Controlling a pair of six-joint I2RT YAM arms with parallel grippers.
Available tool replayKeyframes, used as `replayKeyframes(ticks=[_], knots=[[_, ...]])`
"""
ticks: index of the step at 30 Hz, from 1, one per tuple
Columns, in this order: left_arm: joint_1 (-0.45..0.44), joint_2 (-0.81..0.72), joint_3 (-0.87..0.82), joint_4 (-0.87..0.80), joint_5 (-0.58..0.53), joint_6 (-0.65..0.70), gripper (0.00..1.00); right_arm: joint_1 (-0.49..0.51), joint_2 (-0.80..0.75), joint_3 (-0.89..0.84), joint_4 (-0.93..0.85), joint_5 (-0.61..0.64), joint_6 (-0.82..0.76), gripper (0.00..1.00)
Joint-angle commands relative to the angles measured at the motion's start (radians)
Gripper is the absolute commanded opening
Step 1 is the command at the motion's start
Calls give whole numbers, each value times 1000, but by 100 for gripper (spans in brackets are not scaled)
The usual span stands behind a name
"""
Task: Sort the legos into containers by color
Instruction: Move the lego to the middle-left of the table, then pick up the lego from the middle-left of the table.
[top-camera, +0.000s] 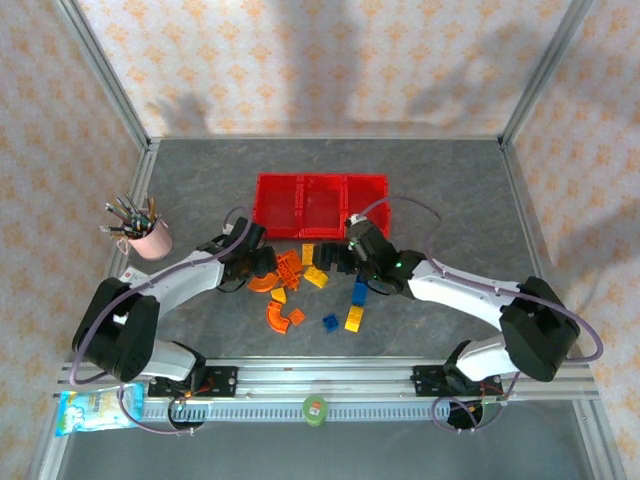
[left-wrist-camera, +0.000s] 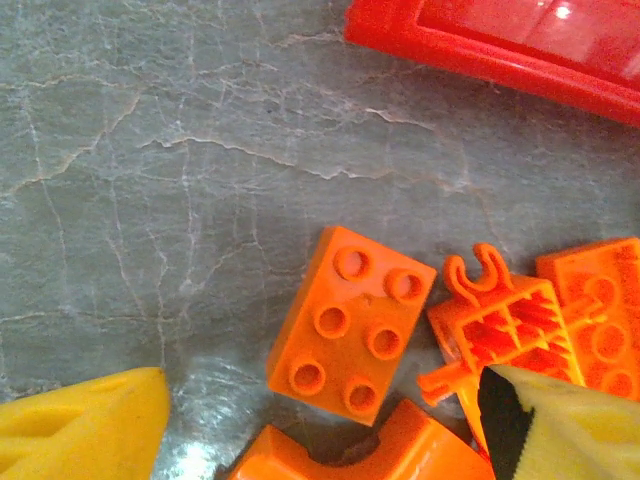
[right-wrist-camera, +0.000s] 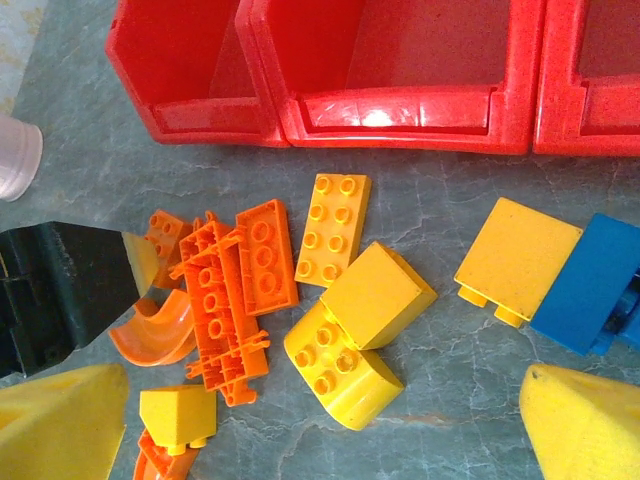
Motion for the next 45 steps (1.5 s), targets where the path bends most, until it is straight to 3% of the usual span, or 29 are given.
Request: replayKeyframes(ticks=[1, 15, 24, 30, 36, 45], knots=[[-3, 29, 40, -38, -68, 16, 80, 9, 6, 42, -6, 43, 14, 100], [16, 121, 76, -26, -81, 20, 73, 15, -2, 49, -10, 54, 21, 100], [86, 61, 23, -50, -120, -1, 64, 16, -7, 61, -10, 53, 22, 100], [103, 4, -7, -18, -16, 3, 66, 18, -8, 64, -7, 56, 26, 100], [102, 39, 5, 8, 14, 5, 65, 18, 2, 64, -2, 54, 26, 100], [102, 112, 1, 43, 7, -8, 48, 19, -2, 59, 0, 58, 23, 100]])
